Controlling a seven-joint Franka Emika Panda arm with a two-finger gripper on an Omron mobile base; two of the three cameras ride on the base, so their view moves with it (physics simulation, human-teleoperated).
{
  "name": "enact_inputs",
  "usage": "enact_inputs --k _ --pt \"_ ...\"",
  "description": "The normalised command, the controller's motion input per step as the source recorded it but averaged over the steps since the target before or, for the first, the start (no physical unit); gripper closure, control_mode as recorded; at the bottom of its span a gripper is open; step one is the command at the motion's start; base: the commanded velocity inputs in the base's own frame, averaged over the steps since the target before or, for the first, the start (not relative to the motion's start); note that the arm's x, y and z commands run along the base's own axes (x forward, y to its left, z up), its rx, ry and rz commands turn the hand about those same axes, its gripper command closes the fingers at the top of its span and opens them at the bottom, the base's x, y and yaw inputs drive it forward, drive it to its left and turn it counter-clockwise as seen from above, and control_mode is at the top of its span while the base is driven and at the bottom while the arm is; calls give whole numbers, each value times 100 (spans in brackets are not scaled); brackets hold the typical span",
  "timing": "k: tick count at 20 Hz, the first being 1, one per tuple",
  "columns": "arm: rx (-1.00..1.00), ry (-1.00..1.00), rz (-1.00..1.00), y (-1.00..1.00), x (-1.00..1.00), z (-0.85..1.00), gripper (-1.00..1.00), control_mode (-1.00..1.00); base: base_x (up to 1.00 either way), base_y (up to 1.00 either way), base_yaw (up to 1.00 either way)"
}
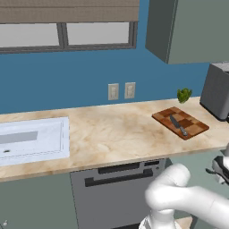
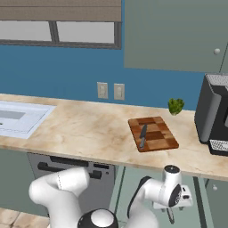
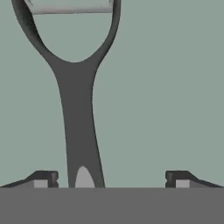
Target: Open the drawer on the right and place the cutting tools on the cutting board.
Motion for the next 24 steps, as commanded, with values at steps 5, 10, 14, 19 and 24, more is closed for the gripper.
enact_inputs --k 5,10,14,19,24 --pt "0 0 4 0 -33 -20 100 -100 0 0 0" --pt "1 0 0 0 -27 1 100 -100 0 0 0" --pt "8 -3 0 0 -41 82 100 -100 0 0 0" --pt "7 2 0 0 -50 100 100 -100 0 0 0" --pt "2 8 0 10 -38 100 100 -100 0 0 0"
